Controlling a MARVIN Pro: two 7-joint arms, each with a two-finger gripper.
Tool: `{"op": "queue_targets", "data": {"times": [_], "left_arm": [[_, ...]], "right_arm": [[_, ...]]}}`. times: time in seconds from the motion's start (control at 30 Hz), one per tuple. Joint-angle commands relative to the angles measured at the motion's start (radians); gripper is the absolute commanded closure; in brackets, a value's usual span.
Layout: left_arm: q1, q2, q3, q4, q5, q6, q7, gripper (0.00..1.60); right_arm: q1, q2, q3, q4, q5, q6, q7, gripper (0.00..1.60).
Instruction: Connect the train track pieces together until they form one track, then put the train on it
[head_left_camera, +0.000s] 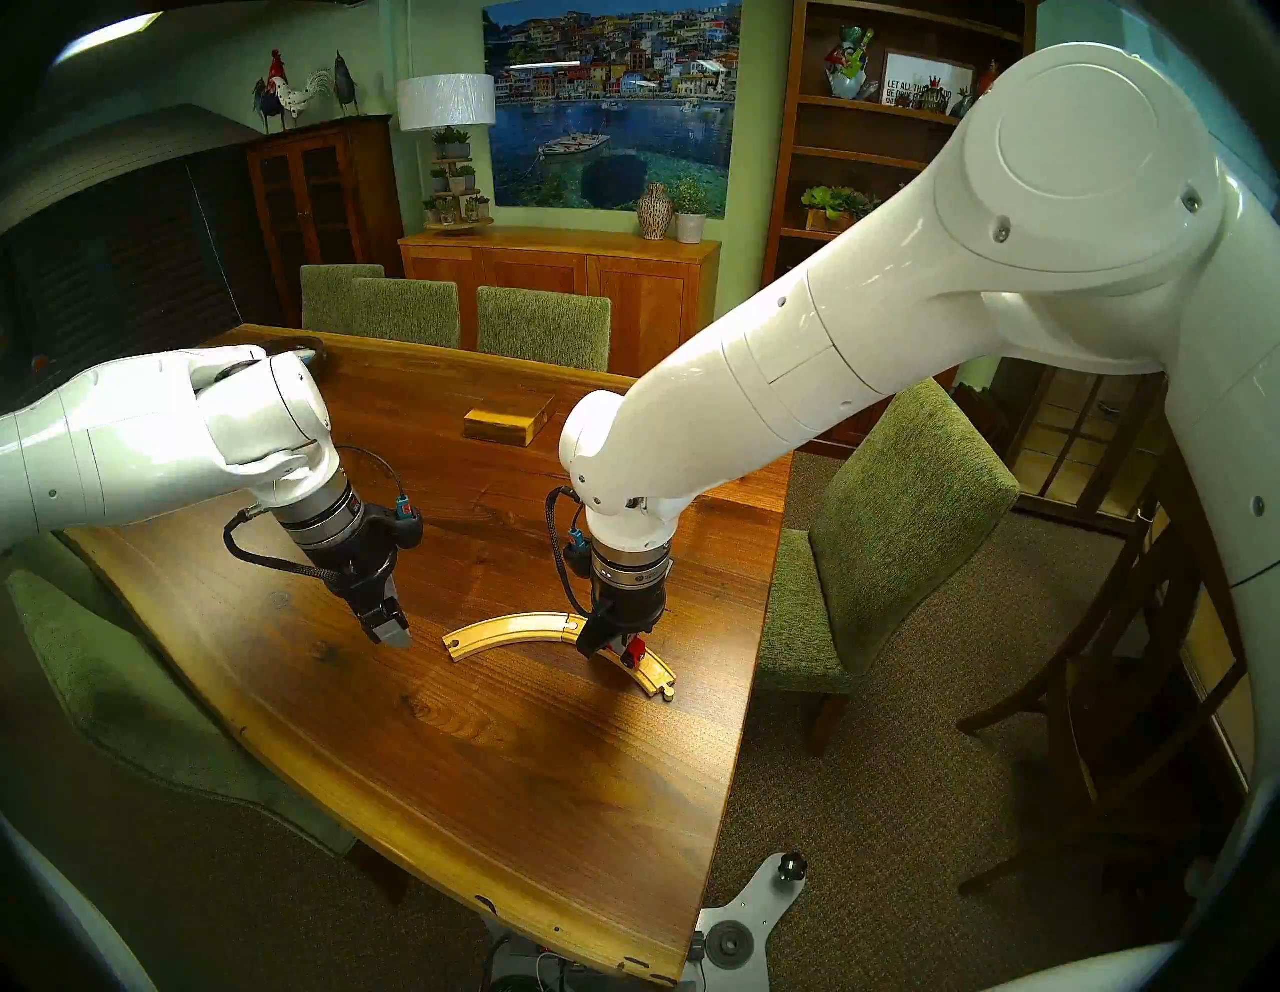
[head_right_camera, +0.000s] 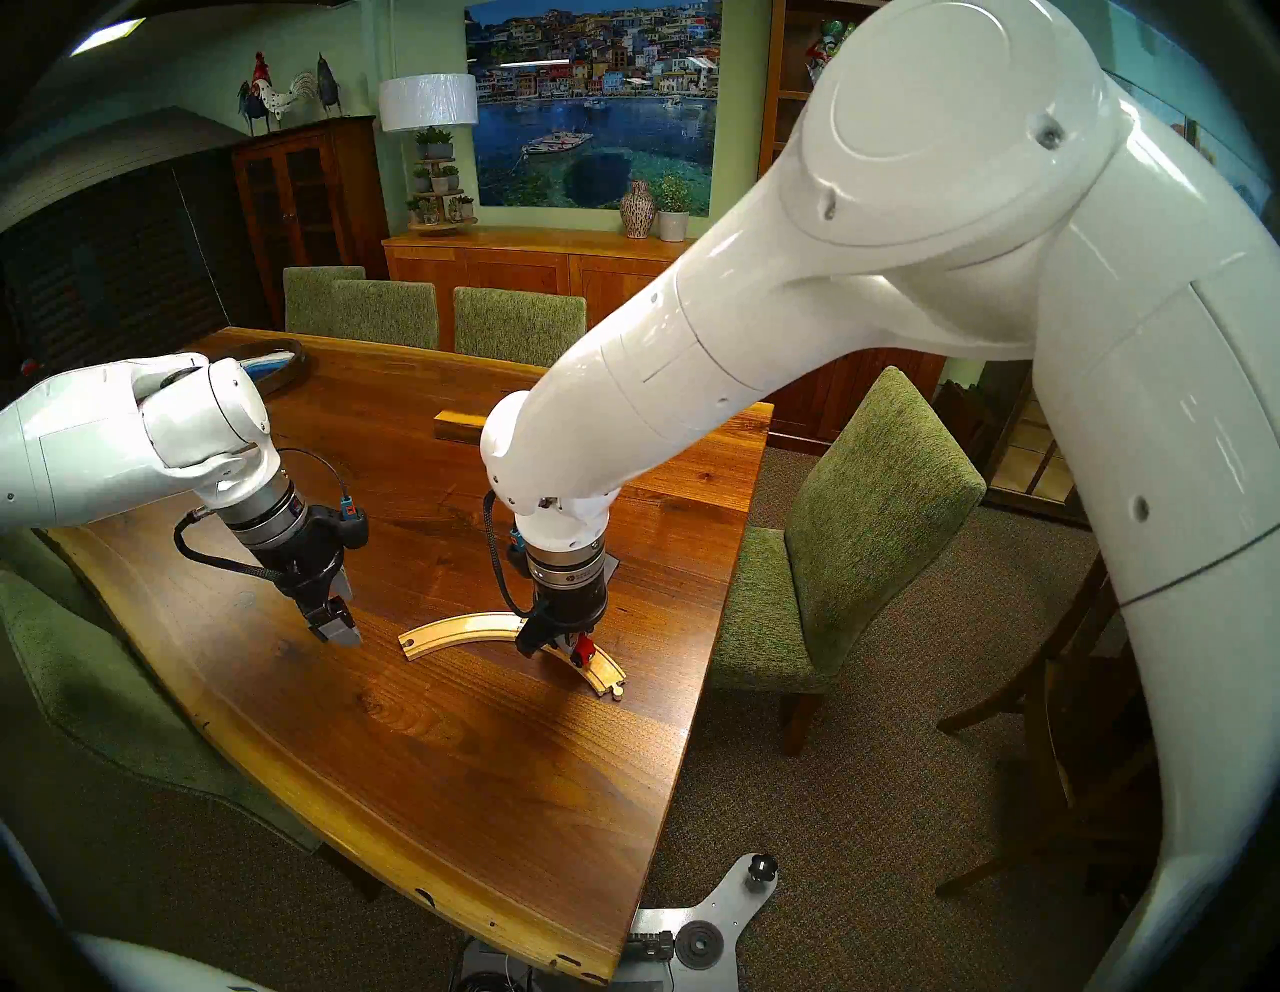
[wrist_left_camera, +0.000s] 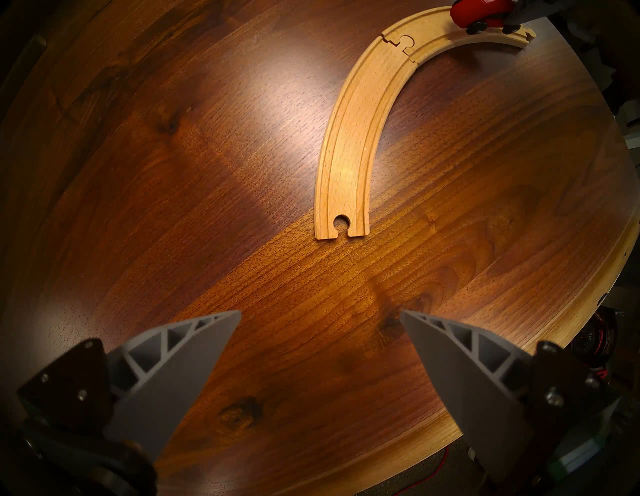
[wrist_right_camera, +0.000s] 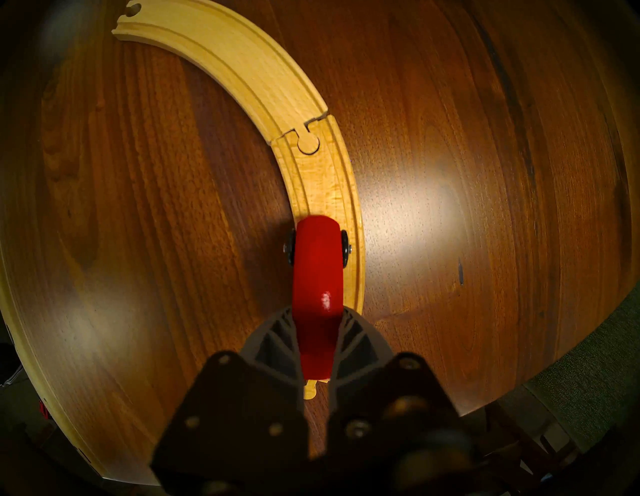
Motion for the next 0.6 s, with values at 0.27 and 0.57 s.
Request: {"op": "queue_targets", "data": {"times": [0.27,0.57], "left_arm": [[-0.03,0.002,-0.024,-0.003,-0.001,0.001,0.002,0.0],[-0.03,0.002,-0.024,-0.003,-0.001,0.001,0.002,0.0]], "right_arm": [[-0.006,0.005,-0.006,0.027,0.0,-0.005,-0.005,1.6],[-0.015,0.004,-0.005,0.034,-0.002,-0.005,-0.006,1.6]]}}
